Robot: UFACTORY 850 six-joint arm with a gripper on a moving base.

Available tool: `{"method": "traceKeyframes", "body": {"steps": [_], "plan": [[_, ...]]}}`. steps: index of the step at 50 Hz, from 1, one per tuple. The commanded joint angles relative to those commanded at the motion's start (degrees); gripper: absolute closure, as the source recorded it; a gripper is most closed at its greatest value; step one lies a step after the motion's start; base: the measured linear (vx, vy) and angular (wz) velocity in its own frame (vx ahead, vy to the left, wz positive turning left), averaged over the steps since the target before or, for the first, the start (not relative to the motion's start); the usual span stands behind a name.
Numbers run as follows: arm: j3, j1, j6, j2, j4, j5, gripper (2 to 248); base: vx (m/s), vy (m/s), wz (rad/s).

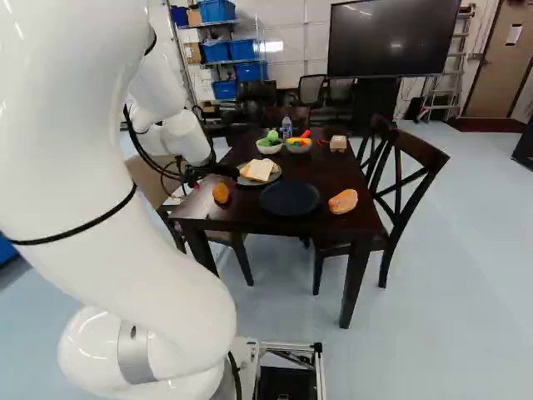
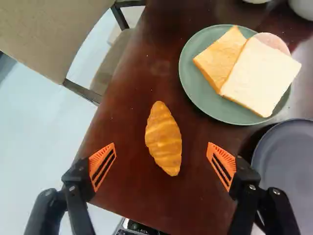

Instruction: Move the croissant to the empty plate

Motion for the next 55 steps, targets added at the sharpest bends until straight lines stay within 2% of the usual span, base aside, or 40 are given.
{"method": "traceKeyframes", "body": {"steps": [37, 48, 55], "plan": [[-11.8, 0.8, 0.0, -10.2, 0.0, -15.5, 3, 0.0, 0.0, 0.0], [-14.5, 0.3, 0.0, -12.4, 0.0, -19.2, 3, 0.0, 0.0, 0.0], [-14.8, 0.3, 0.0, -12.6, 0.0, -20.6, 3, 0.0, 0.0, 0.0]]}}
